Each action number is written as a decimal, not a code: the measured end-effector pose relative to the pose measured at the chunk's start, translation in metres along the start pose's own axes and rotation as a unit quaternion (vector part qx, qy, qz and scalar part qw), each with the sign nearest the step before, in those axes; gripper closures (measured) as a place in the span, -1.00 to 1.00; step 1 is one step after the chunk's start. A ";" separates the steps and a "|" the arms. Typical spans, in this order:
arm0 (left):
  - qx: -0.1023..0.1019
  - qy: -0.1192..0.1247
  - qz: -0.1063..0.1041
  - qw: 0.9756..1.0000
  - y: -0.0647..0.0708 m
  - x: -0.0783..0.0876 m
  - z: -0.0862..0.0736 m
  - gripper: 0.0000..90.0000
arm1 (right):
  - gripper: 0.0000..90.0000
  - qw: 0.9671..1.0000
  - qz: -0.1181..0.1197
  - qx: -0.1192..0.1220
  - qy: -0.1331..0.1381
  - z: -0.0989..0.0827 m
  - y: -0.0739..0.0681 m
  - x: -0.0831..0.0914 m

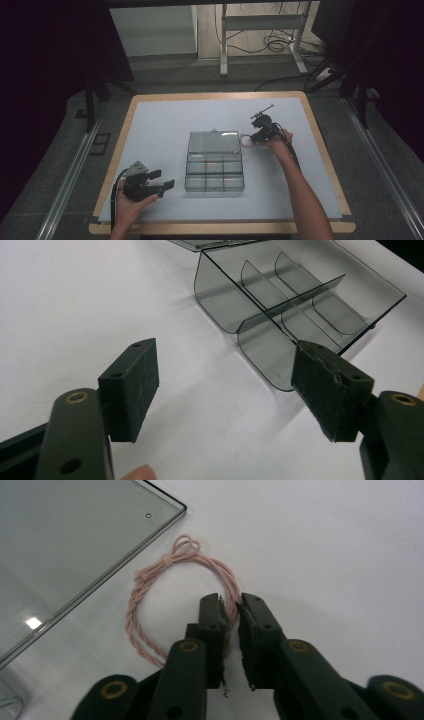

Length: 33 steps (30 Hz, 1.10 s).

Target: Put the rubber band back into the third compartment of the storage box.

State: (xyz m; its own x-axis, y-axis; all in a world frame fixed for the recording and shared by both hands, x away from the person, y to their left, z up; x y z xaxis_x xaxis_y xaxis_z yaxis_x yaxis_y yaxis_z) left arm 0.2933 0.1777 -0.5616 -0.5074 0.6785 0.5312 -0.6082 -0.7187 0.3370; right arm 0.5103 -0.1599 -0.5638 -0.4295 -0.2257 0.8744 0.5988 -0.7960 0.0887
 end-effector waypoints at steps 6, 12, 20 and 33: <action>-0.001 0.000 -0.001 1.000 0.000 0.000 0.000 -0.38 | 0.91 1.000 -0.004 -0.003 -0.016 0.000 -0.001 0.000; 0.000 0.001 0.001 1.000 0.000 0.001 0.000 -0.38 | 0.92 1.000 0.000 -0.009 -0.011 0.000 0.000 0.001; 0.000 -0.002 0.000 1.000 0.000 -0.001 -0.001 -0.38 | 0.92 1.000 -0.011 -0.004 0.009 -0.003 0.003 0.009; -0.001 -0.003 -0.002 1.000 0.001 -0.002 -0.001 -0.38 | 0.92 0.999 -0.017 0.010 0.042 0.000 0.004 0.037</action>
Point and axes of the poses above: each handheld gripper's, and its own axes: x roughly backward along the jaws, z roughly out of its top, y roughly to its right, the point moved 7 cm from there along -x, roughly forward along the jaws, and after that the axes turned 5 degrees about -z, right-handed, at the moved point
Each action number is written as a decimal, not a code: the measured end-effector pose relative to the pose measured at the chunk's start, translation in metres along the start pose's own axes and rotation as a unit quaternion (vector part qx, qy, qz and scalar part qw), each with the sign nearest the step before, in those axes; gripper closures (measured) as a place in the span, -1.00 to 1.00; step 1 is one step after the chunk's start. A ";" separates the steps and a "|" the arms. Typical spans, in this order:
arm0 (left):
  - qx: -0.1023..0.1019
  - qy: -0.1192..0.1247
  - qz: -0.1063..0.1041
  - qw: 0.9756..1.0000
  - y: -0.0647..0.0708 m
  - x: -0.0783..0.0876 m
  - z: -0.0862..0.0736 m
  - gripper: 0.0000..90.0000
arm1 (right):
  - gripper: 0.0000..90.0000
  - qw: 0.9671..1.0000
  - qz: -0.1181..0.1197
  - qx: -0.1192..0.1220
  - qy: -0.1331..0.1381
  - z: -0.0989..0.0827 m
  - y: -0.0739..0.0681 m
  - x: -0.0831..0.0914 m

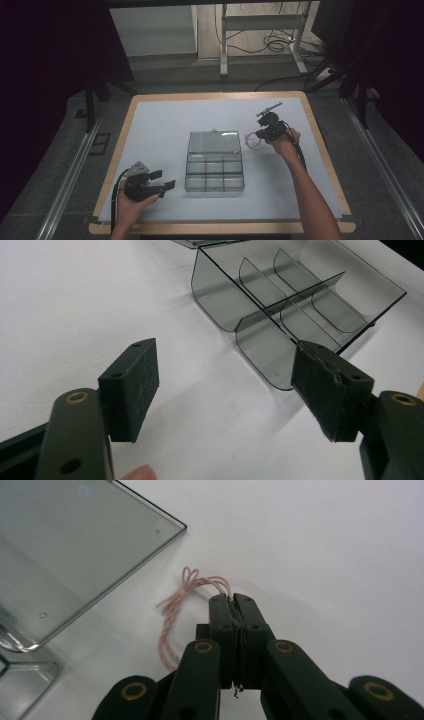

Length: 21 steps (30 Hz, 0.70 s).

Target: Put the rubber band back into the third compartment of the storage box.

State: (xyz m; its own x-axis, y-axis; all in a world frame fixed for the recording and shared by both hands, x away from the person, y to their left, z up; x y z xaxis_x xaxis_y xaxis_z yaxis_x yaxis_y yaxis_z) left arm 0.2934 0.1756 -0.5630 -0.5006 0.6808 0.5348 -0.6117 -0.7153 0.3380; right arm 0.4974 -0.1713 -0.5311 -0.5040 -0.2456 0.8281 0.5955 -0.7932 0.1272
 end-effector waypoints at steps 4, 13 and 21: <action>0.001 0.000 0.000 1.000 0.000 0.000 0.000 -0.38 | 0.92 1.000 0.002 -0.001 0.007 0.002 0.000 0.005; 0.002 -0.001 -0.001 1.000 0.000 0.000 0.000 -0.38 | 0.92 0.999 0.023 -0.012 0.023 0.005 0.001 0.011; 0.002 0.000 0.000 1.000 0.000 0.000 0.000 -0.38 | 0.92 0.999 0.029 -0.015 0.038 0.006 0.002 0.018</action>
Point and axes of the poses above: each handheld gripper's, and its own axes: x roughly backward along the jaws, z roughly out of its top, y roughly to its right, the point moved 7 cm from there along -x, roughly forward along the jaws, and after that the axes turned 5 degrees about -z, right-handed, at the moved point
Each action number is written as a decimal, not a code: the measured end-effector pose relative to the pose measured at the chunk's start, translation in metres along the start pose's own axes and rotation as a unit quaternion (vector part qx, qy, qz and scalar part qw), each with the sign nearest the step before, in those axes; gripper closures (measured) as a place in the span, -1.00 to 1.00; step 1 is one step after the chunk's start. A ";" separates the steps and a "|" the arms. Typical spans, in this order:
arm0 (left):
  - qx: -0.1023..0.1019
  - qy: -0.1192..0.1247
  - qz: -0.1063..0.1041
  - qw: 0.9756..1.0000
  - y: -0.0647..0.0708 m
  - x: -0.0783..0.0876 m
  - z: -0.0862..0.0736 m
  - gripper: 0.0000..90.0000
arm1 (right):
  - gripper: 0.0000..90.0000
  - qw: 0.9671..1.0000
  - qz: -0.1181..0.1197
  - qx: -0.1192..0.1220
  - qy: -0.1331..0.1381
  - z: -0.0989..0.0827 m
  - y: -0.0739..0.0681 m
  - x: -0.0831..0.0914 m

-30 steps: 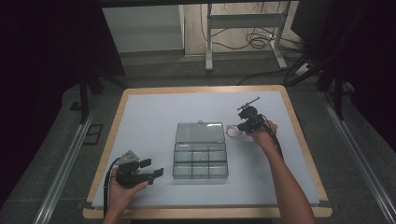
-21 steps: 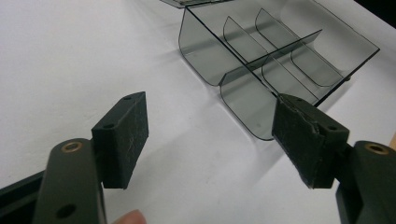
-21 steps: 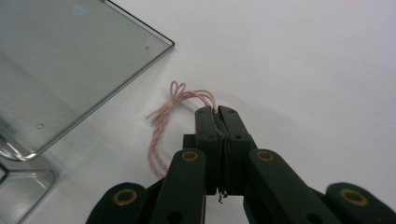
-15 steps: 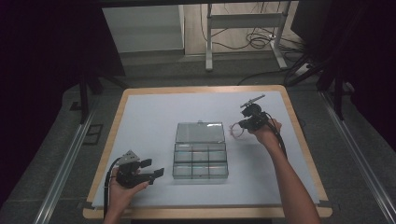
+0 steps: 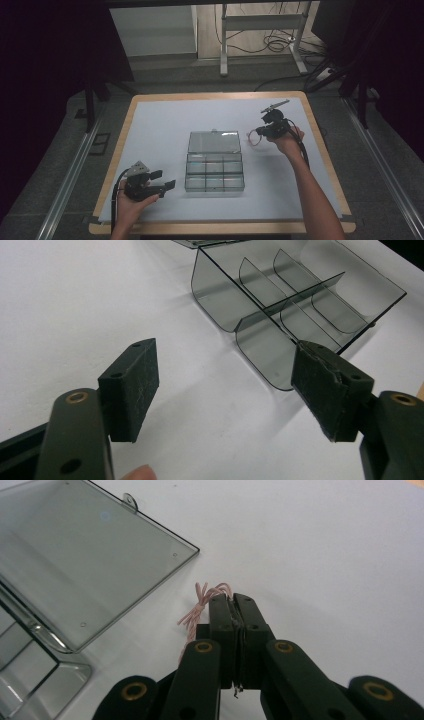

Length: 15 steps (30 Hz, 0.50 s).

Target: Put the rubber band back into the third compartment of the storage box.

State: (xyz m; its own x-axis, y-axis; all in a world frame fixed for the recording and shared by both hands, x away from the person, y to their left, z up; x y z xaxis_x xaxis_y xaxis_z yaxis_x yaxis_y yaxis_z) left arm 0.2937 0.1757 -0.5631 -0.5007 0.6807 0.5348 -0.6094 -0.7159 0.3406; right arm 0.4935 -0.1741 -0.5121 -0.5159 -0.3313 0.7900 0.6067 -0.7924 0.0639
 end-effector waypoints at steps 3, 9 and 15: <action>0.000 -0.001 0.000 1.000 0.000 0.000 0.000 -0.38 | 0.92 1.000 0.004 0.000 0.006 0.001 -0.001 0.004; 0.002 0.004 -0.002 1.000 0.000 0.001 0.001 -0.38 | 0.92 1.000 0.009 0.000 0.017 0.002 -0.002 0.008; 0.004 0.005 -0.004 1.000 0.000 0.001 0.001 -0.39 | 0.92 1.000 0.010 -0.009 0.024 0.001 -0.001 0.014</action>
Point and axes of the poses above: each handheld gripper's, and its own axes: x roughly backward along the jaws, z roughly out of its top, y roughly to its right, the point moved 7 cm from there along -x, roughly forward along the jaws, and after that the axes turned 5 degrees about -z, right-handed, at the moved point
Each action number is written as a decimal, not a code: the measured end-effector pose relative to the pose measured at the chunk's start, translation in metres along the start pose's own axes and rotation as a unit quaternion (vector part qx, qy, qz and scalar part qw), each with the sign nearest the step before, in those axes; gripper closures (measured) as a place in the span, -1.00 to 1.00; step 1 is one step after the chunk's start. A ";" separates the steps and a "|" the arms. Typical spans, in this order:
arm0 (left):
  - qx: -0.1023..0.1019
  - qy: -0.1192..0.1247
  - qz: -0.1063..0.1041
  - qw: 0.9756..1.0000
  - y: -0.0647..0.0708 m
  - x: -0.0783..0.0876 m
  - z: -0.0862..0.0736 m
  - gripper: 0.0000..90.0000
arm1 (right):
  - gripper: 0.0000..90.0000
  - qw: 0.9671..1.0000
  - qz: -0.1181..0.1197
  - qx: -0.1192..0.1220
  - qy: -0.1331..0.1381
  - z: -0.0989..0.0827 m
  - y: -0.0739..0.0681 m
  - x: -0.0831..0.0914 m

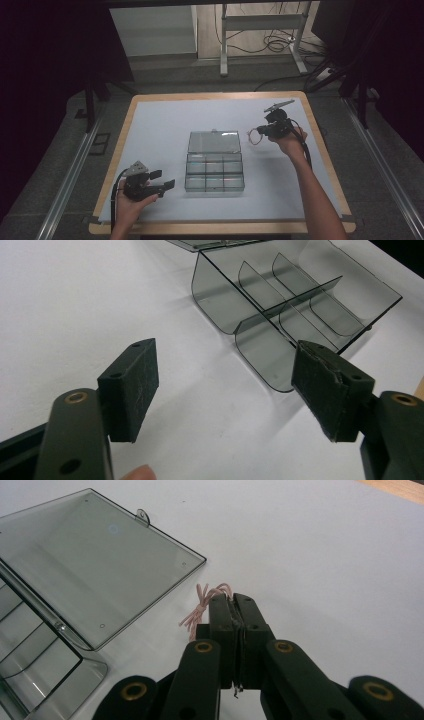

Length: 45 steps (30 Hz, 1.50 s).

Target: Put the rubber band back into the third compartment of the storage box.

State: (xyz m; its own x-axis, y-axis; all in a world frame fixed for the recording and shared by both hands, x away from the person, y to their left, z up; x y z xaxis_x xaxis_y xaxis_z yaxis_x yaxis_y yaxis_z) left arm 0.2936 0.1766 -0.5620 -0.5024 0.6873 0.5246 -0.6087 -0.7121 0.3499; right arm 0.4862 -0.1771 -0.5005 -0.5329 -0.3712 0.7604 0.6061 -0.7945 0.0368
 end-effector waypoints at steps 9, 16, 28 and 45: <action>-0.002 -0.001 0.001 1.000 0.000 -0.001 0.000 -0.39 | 0.92 1.000 0.002 0.002 0.006 -0.001 -0.001 0.005; -0.002 -0.005 -0.001 1.000 0.001 -0.002 -0.001 -0.39 | 0.92 1.000 0.006 -0.005 0.014 -0.002 0.003 0.010; -0.003 -0.008 -0.004 1.000 0.003 -0.004 -0.001 -0.39 | 0.92 0.999 0.023 -0.003 0.031 0.000 -0.001 0.021; -0.004 -0.013 -0.005 1.000 0.003 -0.007 -0.003 -0.40 | 0.92 0.997 0.051 0.014 0.057 0.005 -0.021 0.034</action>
State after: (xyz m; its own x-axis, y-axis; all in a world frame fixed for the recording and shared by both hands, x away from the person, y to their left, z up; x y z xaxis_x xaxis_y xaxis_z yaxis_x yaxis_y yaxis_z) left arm 0.2934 0.1700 -0.5663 -0.4799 0.6905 0.5412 -0.6190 -0.7037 0.3488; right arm 0.4583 -0.1702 -0.4720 -0.5306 -0.5035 0.6818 0.6761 -0.7366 -0.0178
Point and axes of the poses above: each handheld gripper's, and its own axes: x roughly backward along the jaws, z roughly out of its top, y roughly to its right, the point moved 7 cm from there along -x, roughly forward along the jaws, and after that the axes turned 5 degrees about -z, right-handed, at the moved point
